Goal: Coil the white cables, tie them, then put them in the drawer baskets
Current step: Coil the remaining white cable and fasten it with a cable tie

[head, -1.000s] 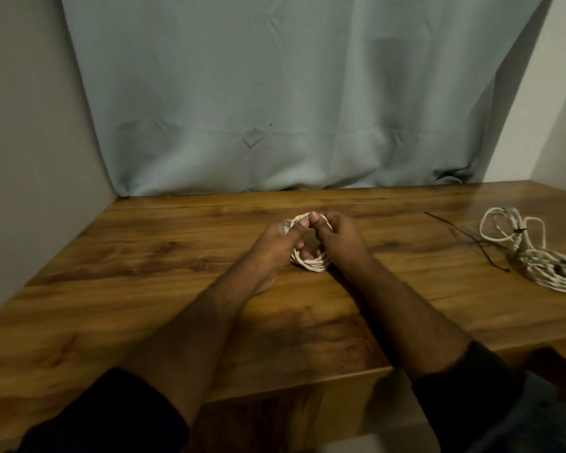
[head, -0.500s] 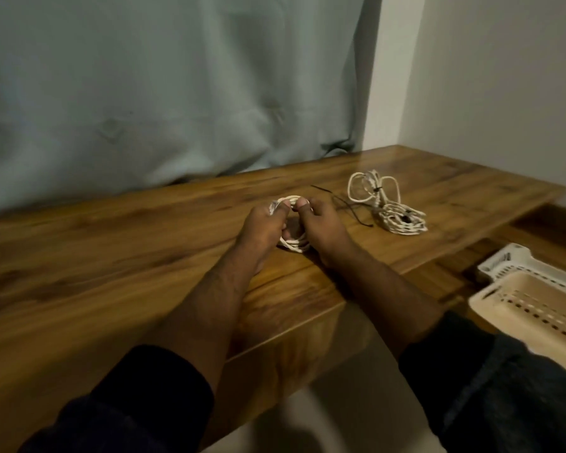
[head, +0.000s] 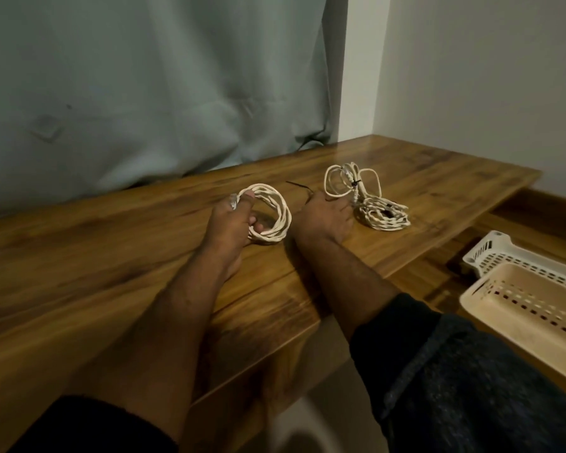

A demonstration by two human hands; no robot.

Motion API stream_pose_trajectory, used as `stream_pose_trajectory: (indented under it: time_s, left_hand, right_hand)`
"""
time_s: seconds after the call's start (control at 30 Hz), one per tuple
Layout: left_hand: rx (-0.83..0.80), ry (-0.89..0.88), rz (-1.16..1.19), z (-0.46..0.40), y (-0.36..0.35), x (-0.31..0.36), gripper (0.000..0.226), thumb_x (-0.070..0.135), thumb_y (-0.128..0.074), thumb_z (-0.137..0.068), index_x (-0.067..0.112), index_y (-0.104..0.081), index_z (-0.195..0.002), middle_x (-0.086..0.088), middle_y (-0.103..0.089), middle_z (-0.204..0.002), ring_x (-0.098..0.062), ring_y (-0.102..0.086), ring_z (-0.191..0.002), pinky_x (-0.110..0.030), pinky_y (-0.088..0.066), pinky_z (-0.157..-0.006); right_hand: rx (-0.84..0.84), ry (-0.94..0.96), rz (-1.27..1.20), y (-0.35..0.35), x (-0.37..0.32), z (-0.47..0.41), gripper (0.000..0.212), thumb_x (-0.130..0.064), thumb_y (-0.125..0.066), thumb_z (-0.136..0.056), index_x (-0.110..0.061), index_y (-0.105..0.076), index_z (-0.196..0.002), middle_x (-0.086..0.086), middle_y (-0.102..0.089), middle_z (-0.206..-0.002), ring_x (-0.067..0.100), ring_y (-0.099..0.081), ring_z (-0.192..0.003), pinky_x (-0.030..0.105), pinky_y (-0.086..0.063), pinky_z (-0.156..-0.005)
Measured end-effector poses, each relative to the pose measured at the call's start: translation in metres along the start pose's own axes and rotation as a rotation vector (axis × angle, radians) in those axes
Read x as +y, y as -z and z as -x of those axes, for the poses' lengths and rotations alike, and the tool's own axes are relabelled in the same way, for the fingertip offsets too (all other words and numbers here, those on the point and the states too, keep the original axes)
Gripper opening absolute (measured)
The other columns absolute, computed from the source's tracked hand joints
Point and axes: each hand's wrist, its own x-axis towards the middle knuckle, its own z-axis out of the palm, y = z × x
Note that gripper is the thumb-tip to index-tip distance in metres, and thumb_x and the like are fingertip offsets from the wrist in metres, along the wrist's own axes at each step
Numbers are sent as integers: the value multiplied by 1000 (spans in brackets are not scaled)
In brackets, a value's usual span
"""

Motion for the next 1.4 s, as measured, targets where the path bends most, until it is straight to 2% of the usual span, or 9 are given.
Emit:
stream_pose_trajectory:
  time_s: [0.2, 0.33, 0.43, 0.53, 0.77, 0.83, 1.07, 1.2, 1.4]
  left_hand:
    - [-12, -32, -30, 2, 1, 2, 21, 25, -54, -107, 21, -61, -88, 4, -48, -55, -8, -51, -42, -28, -48, -56]
    - [16, -24, -62, 0, 4, 5, 20, 26, -53, -107, 19, -60, -89, 1, -46, -60, -5, -47, -39, -22, -47, -46]
    - [-42, 20, -36, 1, 7, 10, 13, 28, -55, -106, 16, -59, -104, 2, -42, -59, -5, -43, -39, -21, -47, -44]
    - [-96, -11, -97, 0, 10, 10, 17, 29, -56, -105, 17, -61, -94, 6, -46, -55, -4, -45, -40, -20, -45, -45]
    - [194, -31, -101, -25, 25, -1, 28, 29, -56, -104, 9, -66, -88, 2, -64, -57, -18, -63, -53, -39, -56, -64]
    - [200, -29, -74, -24, 23, 1, 30, 29, -53, -106, 8, -68, -92, -3, -72, -66, -22, -70, -61, -40, -59, -68]
    - [143, -36, -50, -19, 13, 3, 35, 35, -52, -106, 8, -66, -123, -10, -80, -90, -23, -79, -81, -47, -65, -76]
    - [83, 44, 41, -14, 6, 5, 27, 24, -47, -109, 6, -66, -109, -13, -74, -89, -21, -73, -73, -38, -61, -72]
    - [40, 109, 62, -10, 10, 7, 24, 28, -49, -108, 18, -70, -101, -4, -77, -88, -19, -73, -76, -44, -60, -82]
  right_hand:
    - [-19, 74, 38, 1, 0, 0, 39, -30, -54, -101, -15, -57, -137, 13, -53, -144, 32, -48, -135, 44, -37, -109]
    - [-6, 233, -342, 3, 3, 0, 16, -20, -58, -98, -12, -68, -108, 12, -72, -112, 32, -67, -108, 35, -49, -89]
    - [50, 267, -555, 3, 1, 1, 17, -20, -55, -102, -12, -64, -114, 12, -72, -107, 31, -66, -101, 32, -46, -81]
    - [91, 321, -660, 0, 0, -1, 23, -19, -57, -100, -12, -60, -122, 11, -73, -100, 29, -69, -94, 36, -53, -82]
    - [-20, 658, -930, 2, -8, 8, 26, -21, -57, -103, -19, -53, -129, 1, -77, -90, 13, -73, -88, 27, -55, -81]
    - [-103, 648, -1051, 2, -11, 9, 26, -18, -57, -103, -16, -50, -128, 5, -77, -91, 19, -72, -79, 35, -56, -76]
    - [-580, 456, -1464, 20, -19, 23, 16, 2, -46, -105, 2, -55, -119, 5, -79, -92, 12, -76, -83, 22, -59, -69]
    - [-565, 313, -1643, 20, -21, 21, 11, 4, -50, -103, -4, -57, -104, 5, -74, -84, 7, -69, -68, 21, -57, -62]
    - [-632, 379, -1524, 14, -20, 25, 9, 0, -48, -105, 0, -56, -108, 10, -75, -83, 13, -72, -67, 27, -60, -62]
